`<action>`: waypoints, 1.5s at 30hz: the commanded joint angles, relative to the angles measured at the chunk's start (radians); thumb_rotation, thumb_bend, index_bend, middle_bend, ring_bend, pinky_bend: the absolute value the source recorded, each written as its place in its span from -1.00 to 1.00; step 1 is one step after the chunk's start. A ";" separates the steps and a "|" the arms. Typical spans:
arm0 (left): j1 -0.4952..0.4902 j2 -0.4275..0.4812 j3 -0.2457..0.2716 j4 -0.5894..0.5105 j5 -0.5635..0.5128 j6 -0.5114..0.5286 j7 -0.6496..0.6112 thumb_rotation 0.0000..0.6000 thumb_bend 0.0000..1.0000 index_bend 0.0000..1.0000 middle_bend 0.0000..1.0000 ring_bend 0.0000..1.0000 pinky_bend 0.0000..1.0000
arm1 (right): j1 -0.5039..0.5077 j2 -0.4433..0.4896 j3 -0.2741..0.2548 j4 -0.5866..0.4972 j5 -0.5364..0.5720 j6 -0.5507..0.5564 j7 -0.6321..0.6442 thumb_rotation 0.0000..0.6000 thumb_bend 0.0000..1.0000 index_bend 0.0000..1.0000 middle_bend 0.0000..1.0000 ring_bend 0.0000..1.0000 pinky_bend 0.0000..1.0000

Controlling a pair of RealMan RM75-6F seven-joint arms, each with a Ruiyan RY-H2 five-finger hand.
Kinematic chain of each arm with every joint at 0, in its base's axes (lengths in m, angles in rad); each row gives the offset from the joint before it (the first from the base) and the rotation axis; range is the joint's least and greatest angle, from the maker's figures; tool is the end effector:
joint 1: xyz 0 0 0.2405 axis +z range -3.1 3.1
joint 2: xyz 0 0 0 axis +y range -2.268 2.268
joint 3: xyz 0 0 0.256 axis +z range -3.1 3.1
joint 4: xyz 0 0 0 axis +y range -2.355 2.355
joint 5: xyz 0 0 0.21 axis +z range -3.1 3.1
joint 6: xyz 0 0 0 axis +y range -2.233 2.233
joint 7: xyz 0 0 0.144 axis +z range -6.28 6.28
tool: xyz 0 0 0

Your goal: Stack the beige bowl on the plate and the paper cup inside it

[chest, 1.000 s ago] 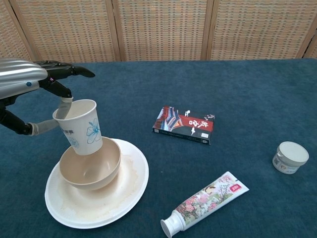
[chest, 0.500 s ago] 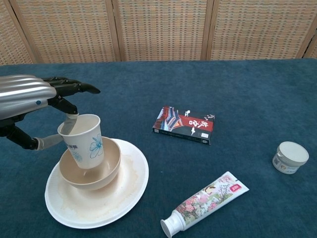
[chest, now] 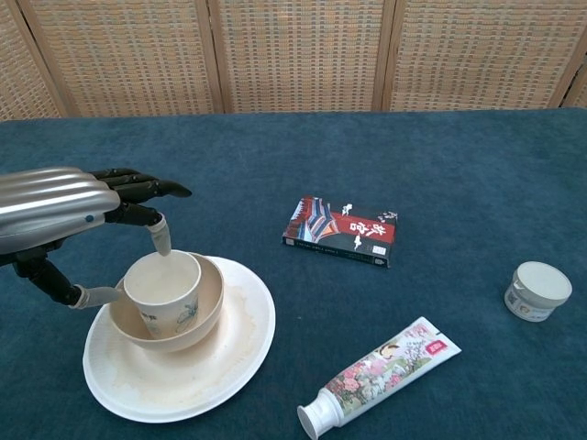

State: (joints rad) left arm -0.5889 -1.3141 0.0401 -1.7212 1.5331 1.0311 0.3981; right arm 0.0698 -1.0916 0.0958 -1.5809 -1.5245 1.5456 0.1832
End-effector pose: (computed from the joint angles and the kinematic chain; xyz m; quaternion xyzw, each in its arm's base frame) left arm -0.1736 0.2507 0.0190 -0.8423 -0.2464 -0.3302 0.3475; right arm -0.3107 -0.1857 0.1841 0.5536 -0.3897 0.4597 0.5747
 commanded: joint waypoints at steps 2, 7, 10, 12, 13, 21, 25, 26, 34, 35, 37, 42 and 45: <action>0.007 0.000 -0.010 -0.002 -0.004 0.016 -0.019 1.00 -0.46 -0.37 -1.00 -1.00 -0.98 | 0.000 0.000 0.000 0.000 -0.002 0.001 -0.001 1.00 -0.71 -0.99 -1.00 -1.00 -1.00; 0.027 0.026 -0.037 -0.029 -0.008 0.074 -0.086 1.00 -0.49 -0.41 -1.00 -1.00 -0.99 | 0.000 -0.001 0.000 0.001 -0.002 0.001 -0.002 1.00 -0.71 -1.00 -1.00 -1.00 -1.00; 0.047 0.061 -0.060 -0.057 -0.009 0.128 -0.149 1.00 -0.53 -0.44 -1.00 -1.00 -1.00 | 0.001 -0.002 -0.001 0.000 -0.003 -0.001 -0.007 1.00 -0.71 -0.99 -1.00 -1.00 -1.00; 0.067 0.084 -0.081 -0.071 -0.014 0.178 -0.184 1.00 -0.54 -0.48 -1.00 -1.00 -1.00 | 0.002 -0.003 -0.001 -0.002 -0.005 -0.002 -0.012 1.00 -0.71 -0.99 -1.00 -1.00 -1.00; 0.078 0.092 -0.088 -0.074 -0.017 0.200 -0.194 1.00 -0.55 -0.51 -1.00 -1.00 -1.00 | 0.002 -0.003 -0.002 -0.003 -0.006 -0.002 -0.014 1.00 -0.71 -1.00 -1.00 -1.00 -1.00; 0.238 0.151 -0.061 -0.116 -0.088 0.382 -0.131 1.00 -0.69 -0.67 -1.00 -1.00 -1.00 | 0.006 -0.011 -0.007 -0.008 -0.012 -0.008 -0.045 1.00 -0.71 -0.99 -1.00 -1.00 -1.00; 0.310 0.134 -0.033 -0.082 -0.081 0.463 -0.075 1.00 -0.69 -0.74 -1.00 -1.00 -1.00 | 0.009 -0.016 -0.010 -0.010 -0.017 -0.012 -0.067 1.00 -0.71 -1.00 -1.00 -1.00 -1.00; 0.328 0.131 -0.022 -0.076 -0.084 0.477 -0.065 1.00 -0.69 -0.74 -1.00 -1.00 -1.00 | 0.010 -0.018 -0.012 -0.011 -0.018 -0.016 -0.075 1.00 -0.71 -0.99 -1.00 -1.00 -1.00; 0.406 0.112 0.009 -0.030 -0.082 0.528 -0.052 1.00 -0.71 -0.85 -1.00 -1.00 -1.00 | 0.014 -0.029 -0.017 -0.011 -0.028 -0.018 -0.125 1.00 -0.71 -0.99 -1.00 -1.00 -1.00; 0.410 0.111 0.010 -0.028 -0.084 0.527 -0.054 1.00 -0.71 -0.86 -1.00 -1.00 -1.00 | 0.014 -0.030 -0.017 -0.009 -0.028 -0.017 -0.133 1.00 -0.71 -0.99 -1.00 -1.00 -1.00; 0.417 0.117 0.013 -0.023 -0.087 0.519 -0.056 1.00 -0.71 -0.86 -1.00 -1.00 -1.00 | 0.013 -0.037 -0.013 -0.001 -0.022 -0.012 -0.179 1.00 -0.71 -0.99 -1.00 -1.00 -1.00; 0.428 0.125 0.012 -0.017 -0.080 0.515 -0.067 1.00 -0.71 -0.87 -1.00 -1.00 -1.00 | 0.014 -0.052 -0.010 -0.002 -0.017 -0.010 -0.234 1.00 -0.71 -0.99 -1.00 -1.00 -1.00; 0.432 0.130 0.007 -0.014 -0.080 0.511 -0.077 1.00 -0.71 -0.87 -1.00 -1.00 -1.00 | 0.017 -0.059 -0.010 0.000 -0.017 -0.011 -0.260 1.00 -0.71 -0.99 -1.00 -1.00 -1.00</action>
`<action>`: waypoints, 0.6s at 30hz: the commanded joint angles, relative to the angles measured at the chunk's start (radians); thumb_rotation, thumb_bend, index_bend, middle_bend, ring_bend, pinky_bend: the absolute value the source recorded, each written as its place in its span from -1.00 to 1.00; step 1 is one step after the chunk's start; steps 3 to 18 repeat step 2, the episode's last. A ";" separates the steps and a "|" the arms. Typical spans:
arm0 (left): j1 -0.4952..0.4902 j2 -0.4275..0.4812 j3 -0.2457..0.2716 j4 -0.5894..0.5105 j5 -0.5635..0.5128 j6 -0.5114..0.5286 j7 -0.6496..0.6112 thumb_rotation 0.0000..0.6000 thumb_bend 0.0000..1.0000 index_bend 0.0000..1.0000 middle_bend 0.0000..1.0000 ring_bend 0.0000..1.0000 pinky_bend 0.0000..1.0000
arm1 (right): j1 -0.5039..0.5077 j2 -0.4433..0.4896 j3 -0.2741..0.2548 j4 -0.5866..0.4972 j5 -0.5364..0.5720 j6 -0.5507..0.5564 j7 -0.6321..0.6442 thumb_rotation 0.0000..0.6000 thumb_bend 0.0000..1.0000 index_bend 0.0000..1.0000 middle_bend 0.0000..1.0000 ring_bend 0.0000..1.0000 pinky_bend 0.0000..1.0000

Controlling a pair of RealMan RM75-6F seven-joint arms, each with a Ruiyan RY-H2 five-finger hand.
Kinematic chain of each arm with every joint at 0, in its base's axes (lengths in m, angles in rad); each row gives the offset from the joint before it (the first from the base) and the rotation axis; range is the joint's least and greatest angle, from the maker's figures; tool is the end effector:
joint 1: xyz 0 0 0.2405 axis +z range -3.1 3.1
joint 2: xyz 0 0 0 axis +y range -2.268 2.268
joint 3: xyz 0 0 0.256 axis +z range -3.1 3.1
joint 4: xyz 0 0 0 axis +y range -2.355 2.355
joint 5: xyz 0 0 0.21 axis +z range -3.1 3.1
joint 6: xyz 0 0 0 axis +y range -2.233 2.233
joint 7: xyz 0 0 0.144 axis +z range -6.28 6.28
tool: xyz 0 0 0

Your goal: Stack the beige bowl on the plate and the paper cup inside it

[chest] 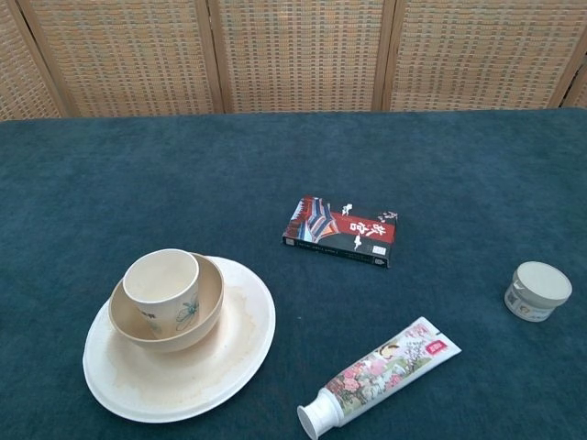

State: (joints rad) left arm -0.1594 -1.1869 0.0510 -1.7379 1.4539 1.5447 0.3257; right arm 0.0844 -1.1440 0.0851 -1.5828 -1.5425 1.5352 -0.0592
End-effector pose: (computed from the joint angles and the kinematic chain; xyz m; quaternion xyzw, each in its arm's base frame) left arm -0.2776 0.1782 0.1247 -0.6345 -0.3480 -0.3442 0.5983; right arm -0.3033 -0.1879 0.1631 0.5996 -0.3351 0.4037 0.6043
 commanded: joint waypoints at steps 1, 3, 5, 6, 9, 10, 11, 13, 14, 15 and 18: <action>0.004 0.005 -0.006 0.003 -0.002 -0.005 -0.008 1.00 -0.71 -0.87 -1.00 -1.00 -1.00 | 0.003 -0.010 0.000 0.002 0.001 -0.003 -0.024 1.00 -0.71 -0.99 -1.00 -1.00 -1.00; 0.004 0.006 -0.010 0.004 -0.005 -0.007 -0.011 1.00 -0.71 -0.87 -1.00 -1.00 -1.00 | 0.005 -0.012 0.000 0.001 0.001 -0.006 -0.026 1.00 -0.71 -0.99 -1.00 -1.00 -1.00; 0.004 0.006 -0.010 0.004 -0.005 -0.007 -0.011 1.00 -0.71 -0.87 -1.00 -1.00 -1.00 | 0.005 -0.012 0.000 0.001 0.001 -0.006 -0.026 1.00 -0.71 -0.99 -1.00 -1.00 -1.00; 0.004 0.006 -0.010 0.004 -0.005 -0.007 -0.011 1.00 -0.71 -0.87 -1.00 -1.00 -1.00 | 0.005 -0.012 0.000 0.001 0.001 -0.006 -0.026 1.00 -0.71 -0.99 -1.00 -1.00 -1.00; 0.004 0.006 -0.010 0.004 -0.005 -0.007 -0.011 1.00 -0.71 -0.87 -1.00 -1.00 -1.00 | 0.005 -0.012 0.000 0.001 0.001 -0.006 -0.026 1.00 -0.71 -0.99 -1.00 -1.00 -1.00; 0.004 0.006 -0.010 0.004 -0.005 -0.007 -0.011 1.00 -0.71 -0.87 -1.00 -1.00 -1.00 | 0.005 -0.012 0.000 0.001 0.001 -0.006 -0.026 1.00 -0.71 -0.99 -1.00 -1.00 -1.00; 0.004 0.006 -0.010 0.004 -0.005 -0.007 -0.011 1.00 -0.71 -0.87 -1.00 -1.00 -1.00 | 0.005 -0.012 0.000 0.001 0.001 -0.006 -0.026 1.00 -0.71 -0.99 -1.00 -1.00 -1.00; 0.004 0.006 -0.010 0.004 -0.005 -0.007 -0.011 1.00 -0.71 -0.87 -1.00 -1.00 -1.00 | 0.005 -0.012 0.000 0.001 0.001 -0.006 -0.026 1.00 -0.71 -0.99 -1.00 -1.00 -1.00; 0.004 0.006 -0.010 0.004 -0.005 -0.007 -0.011 1.00 -0.71 -0.87 -1.00 -1.00 -1.00 | 0.005 -0.012 0.000 0.001 0.001 -0.006 -0.026 1.00 -0.71 -0.99 -1.00 -1.00 -1.00; 0.004 0.006 -0.010 0.004 -0.005 -0.007 -0.011 1.00 -0.71 -0.87 -1.00 -1.00 -1.00 | 0.005 -0.012 0.000 0.001 0.001 -0.006 -0.026 1.00 -0.71 -0.99 -1.00 -1.00 -1.00; 0.004 0.006 -0.010 0.004 -0.005 -0.007 -0.011 1.00 -0.71 -0.87 -1.00 -1.00 -1.00 | 0.005 -0.012 0.000 0.001 0.001 -0.006 -0.026 1.00 -0.71 -0.99 -1.00 -1.00 -1.00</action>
